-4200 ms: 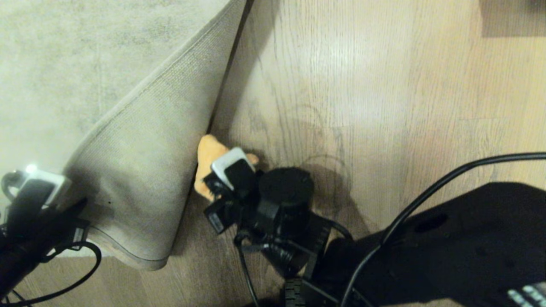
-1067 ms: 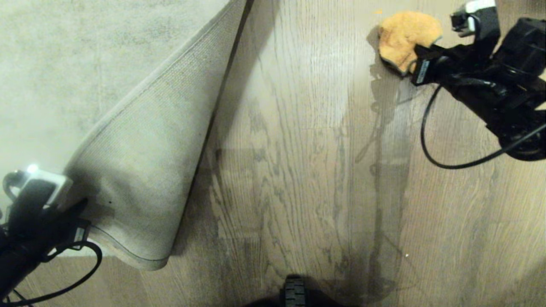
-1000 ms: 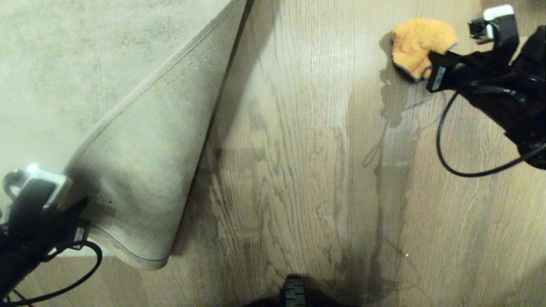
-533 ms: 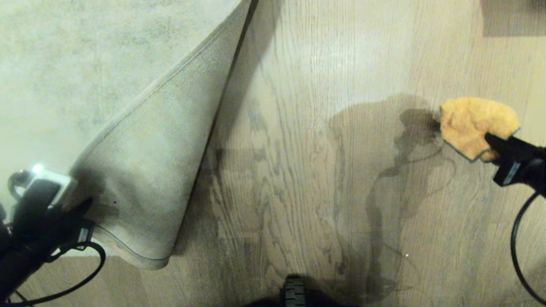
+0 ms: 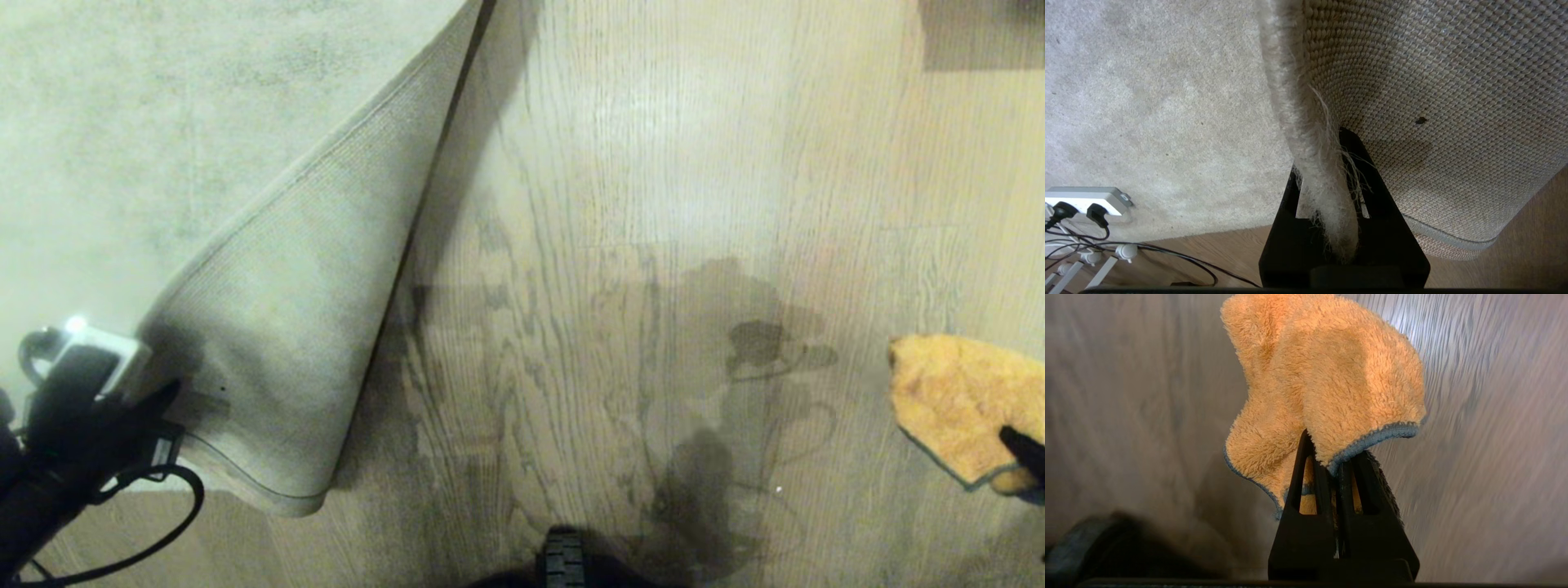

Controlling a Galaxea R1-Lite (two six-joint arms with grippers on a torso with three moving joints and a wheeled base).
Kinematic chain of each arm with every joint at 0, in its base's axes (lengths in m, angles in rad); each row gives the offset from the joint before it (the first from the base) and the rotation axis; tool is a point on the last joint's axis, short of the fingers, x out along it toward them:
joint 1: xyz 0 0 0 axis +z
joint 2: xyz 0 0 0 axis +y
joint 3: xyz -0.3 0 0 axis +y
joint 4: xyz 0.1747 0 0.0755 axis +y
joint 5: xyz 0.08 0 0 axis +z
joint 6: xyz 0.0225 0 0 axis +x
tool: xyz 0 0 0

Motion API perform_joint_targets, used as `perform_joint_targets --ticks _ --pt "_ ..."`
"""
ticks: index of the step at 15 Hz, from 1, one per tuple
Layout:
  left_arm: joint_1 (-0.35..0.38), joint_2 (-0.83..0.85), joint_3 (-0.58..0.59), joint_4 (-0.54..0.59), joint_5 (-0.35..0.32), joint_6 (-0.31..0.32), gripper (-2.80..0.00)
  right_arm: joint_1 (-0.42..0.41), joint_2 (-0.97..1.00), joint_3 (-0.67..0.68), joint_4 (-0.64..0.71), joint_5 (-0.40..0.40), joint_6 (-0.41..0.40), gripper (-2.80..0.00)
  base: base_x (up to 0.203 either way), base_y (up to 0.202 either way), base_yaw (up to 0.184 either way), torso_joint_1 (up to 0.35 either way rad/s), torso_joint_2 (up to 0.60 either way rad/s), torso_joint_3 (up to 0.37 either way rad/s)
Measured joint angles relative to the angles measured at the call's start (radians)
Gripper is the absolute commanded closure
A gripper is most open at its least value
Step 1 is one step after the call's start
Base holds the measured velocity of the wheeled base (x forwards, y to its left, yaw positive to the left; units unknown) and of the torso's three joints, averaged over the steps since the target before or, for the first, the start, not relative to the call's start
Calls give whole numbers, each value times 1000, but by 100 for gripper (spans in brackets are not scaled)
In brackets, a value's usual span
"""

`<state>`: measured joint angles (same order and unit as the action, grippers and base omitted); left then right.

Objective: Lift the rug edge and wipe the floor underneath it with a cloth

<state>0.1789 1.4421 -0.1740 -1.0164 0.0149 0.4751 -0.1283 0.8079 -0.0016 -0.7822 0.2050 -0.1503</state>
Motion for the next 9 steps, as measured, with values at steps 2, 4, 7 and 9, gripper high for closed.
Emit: perform_joint_targets --ticks 2,4,7,9 --pt "0 0 1 0 -1 -1 0 0 -201 2 212 -3 1 0 0 0 0 0 0 0" --pt "0 0 1 0 -1 0 0 0 -377 2 402 -21 10 0 0 0 0 0 0 0" --pt "0 0 1 0 -1 -1 0 0 -486 2 623 -111 136 0 0 0 0 0 0 0" --pt "0 0 1 0 -1 -1 0 -1 -509 2 730 -235 159 0 0 0 0 0 0 0"
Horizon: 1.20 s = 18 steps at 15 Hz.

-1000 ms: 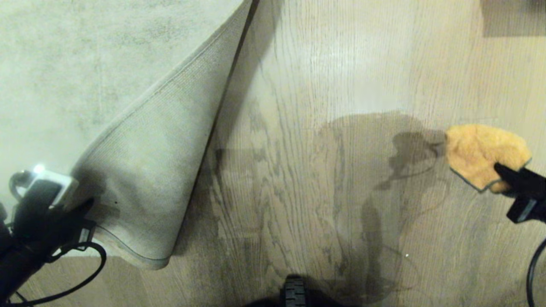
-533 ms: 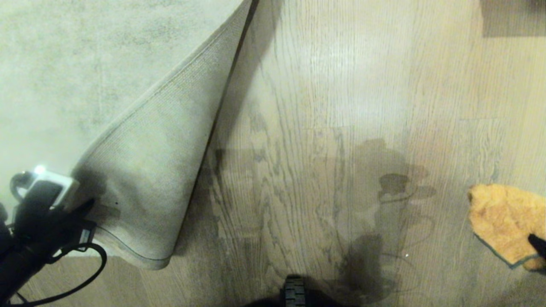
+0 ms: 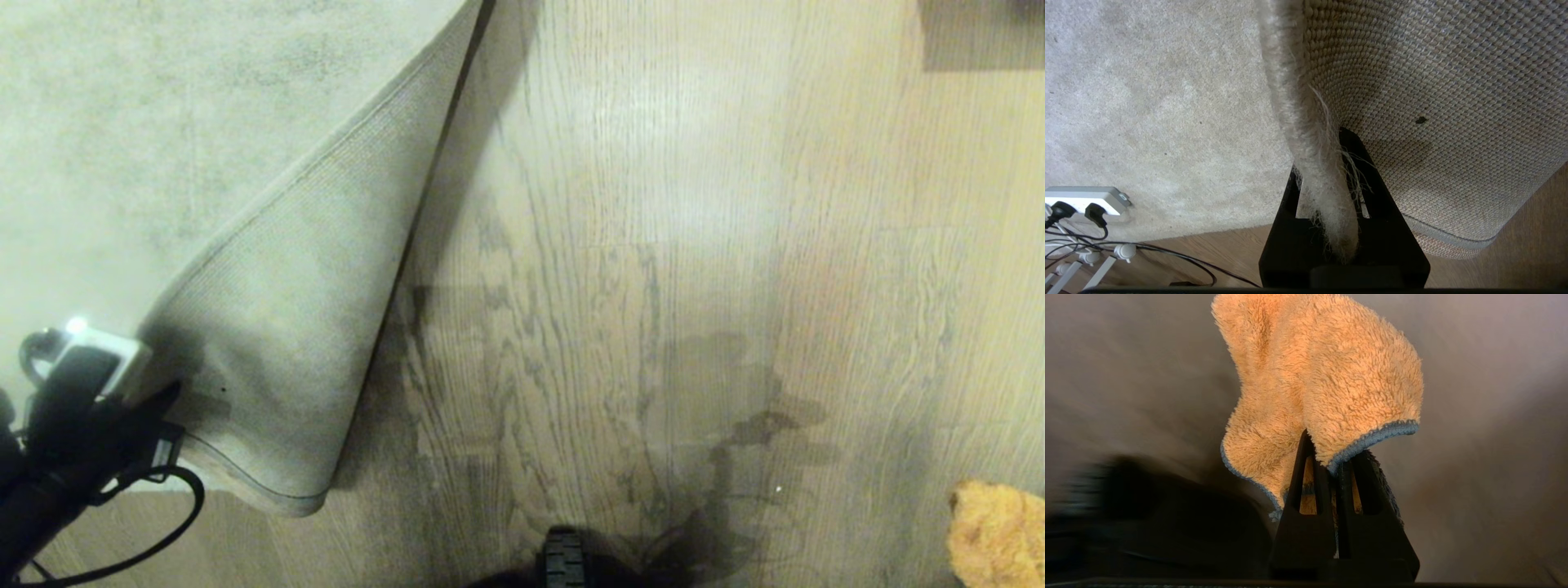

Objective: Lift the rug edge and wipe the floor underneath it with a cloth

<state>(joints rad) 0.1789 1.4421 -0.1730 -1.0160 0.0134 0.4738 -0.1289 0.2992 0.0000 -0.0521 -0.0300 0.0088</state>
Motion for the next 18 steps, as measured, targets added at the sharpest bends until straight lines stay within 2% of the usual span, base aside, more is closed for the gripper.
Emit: perform_joint_targets --ticks 1,3,15,18 --pt "0 0 0 0 0 -1 0 0 -6 0 32 -12 -5 0 0 0 0 0 0 0" --pt "0 0 0 0 0 -1 0 0 -13 0 39 27 -38 0 0 0 0 0 0 0" --pt "0 -6 10 -1 0 -3 0 1 -18 0 41 28 -36 0 0 0 0 0 0 0" --pt "0 -8 10 -1 0 -6 0 41 -19 0 39 28 -32 0 0 0 0 0 0 0"
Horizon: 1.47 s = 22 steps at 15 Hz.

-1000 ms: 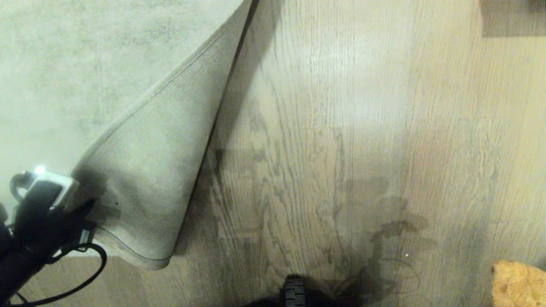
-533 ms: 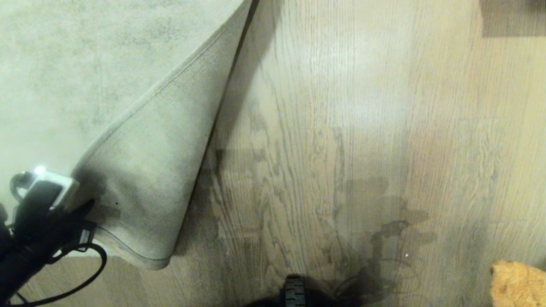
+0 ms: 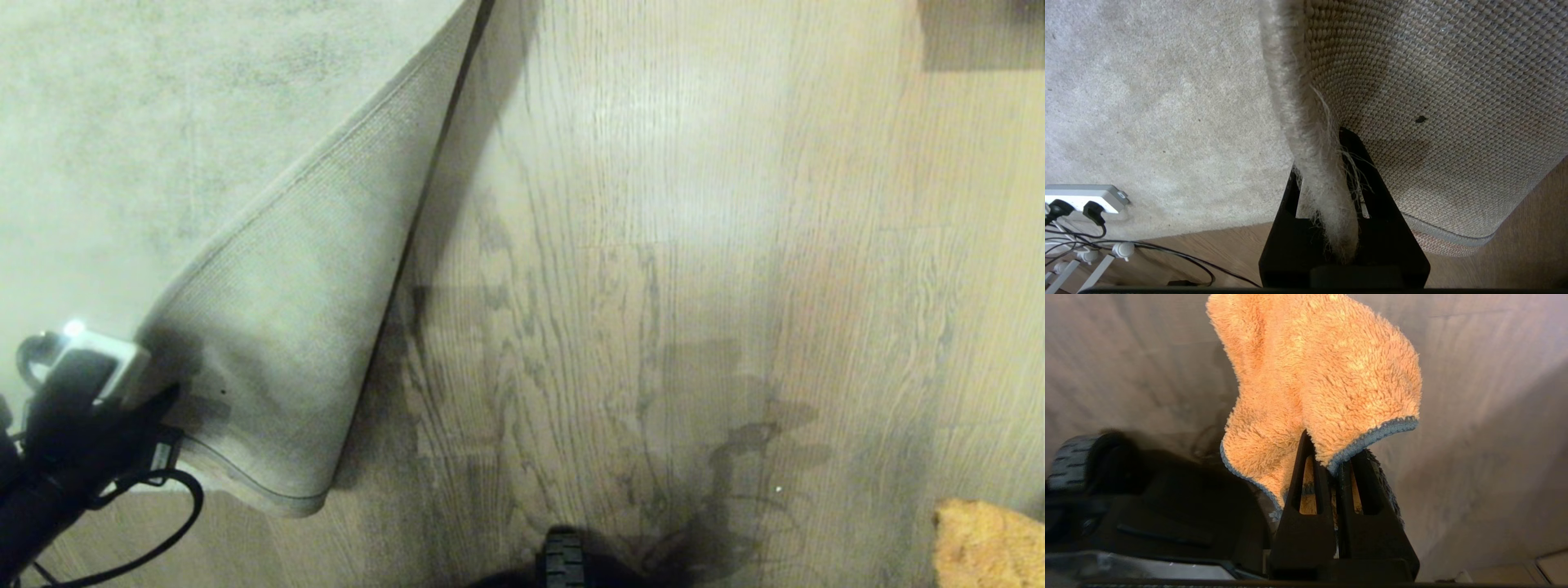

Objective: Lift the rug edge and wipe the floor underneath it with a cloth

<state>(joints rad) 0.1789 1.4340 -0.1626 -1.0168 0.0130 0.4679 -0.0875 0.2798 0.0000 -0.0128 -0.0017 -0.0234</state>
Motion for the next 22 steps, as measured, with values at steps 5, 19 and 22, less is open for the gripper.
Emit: perform_joint_targets --ticks 5,19,22 --pt "-5 -1 -1 0 -1 -2 0 91 -157 0 0 1 18 0 0 0 0 0 0 0" --pt "-148 -33 -11 -65 0 -152 0 93 -281 0 -2 -3 52 0 0 0 0 0 0 0" --pt "-167 -57 -13 -65 -1 -179 0 93 -281 0 -2 -3 53 0 0 0 0 0 0 0"
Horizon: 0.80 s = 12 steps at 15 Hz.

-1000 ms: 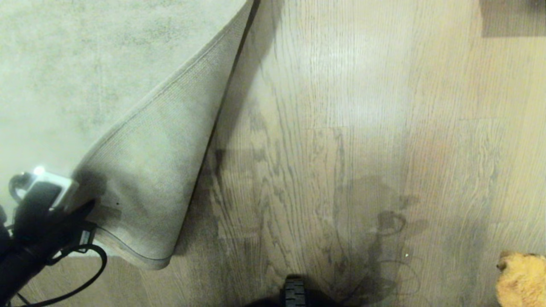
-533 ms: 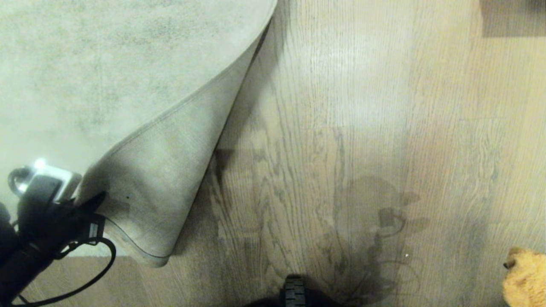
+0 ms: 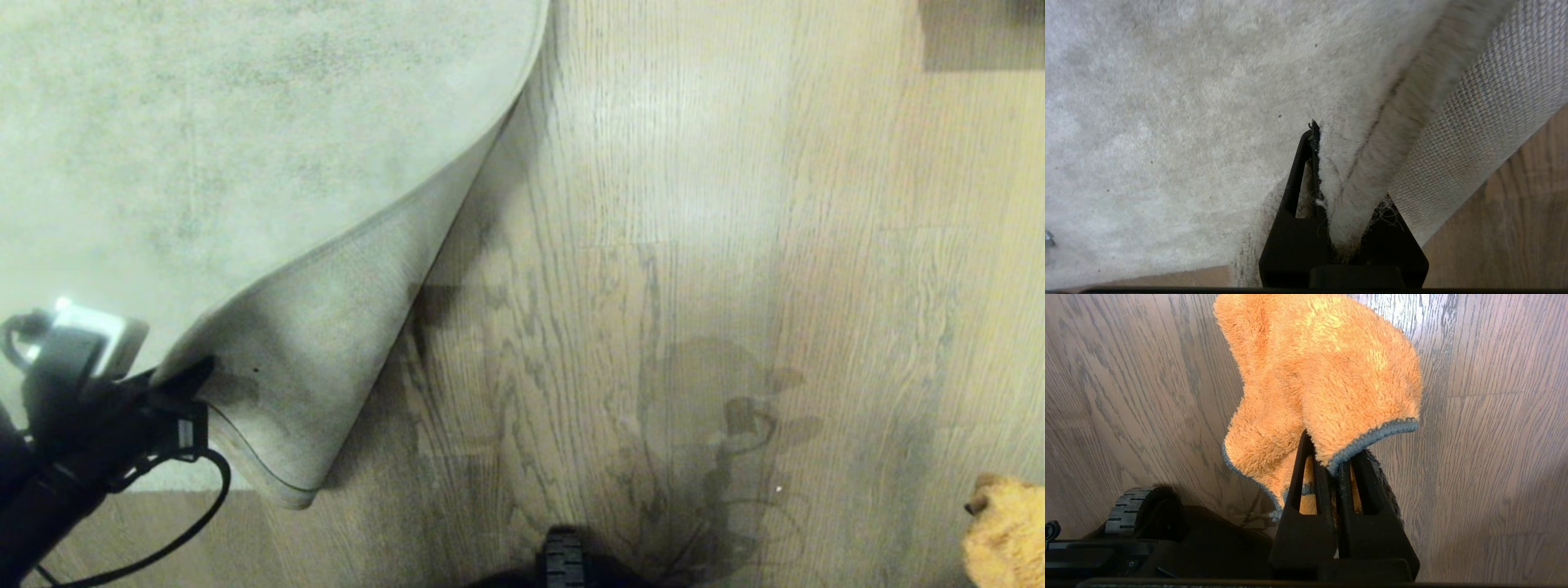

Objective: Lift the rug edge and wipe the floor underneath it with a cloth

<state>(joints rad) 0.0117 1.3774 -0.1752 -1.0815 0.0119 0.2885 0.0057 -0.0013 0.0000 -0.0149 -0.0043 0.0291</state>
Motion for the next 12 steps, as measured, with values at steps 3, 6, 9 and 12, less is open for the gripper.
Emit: perform_joint_targets --ticks 3,6,9,12 --pt "-57 -28 13 2 7 -7 0 0 0 0 0 0 0 0 0 0 0 0 0 0" --pt "-85 -50 39 1 8 3 0 0 0 0 0 0 0 0 0 0 0 0 0 0" --pt "-99 -59 43 1 10 4 0 0 0 0 0 0 0 0 0 0 0 0 0 0" --pt "-104 -65 55 -1 8 4 0 0 0 0 0 0 0 0 0 0 0 0 0 0"
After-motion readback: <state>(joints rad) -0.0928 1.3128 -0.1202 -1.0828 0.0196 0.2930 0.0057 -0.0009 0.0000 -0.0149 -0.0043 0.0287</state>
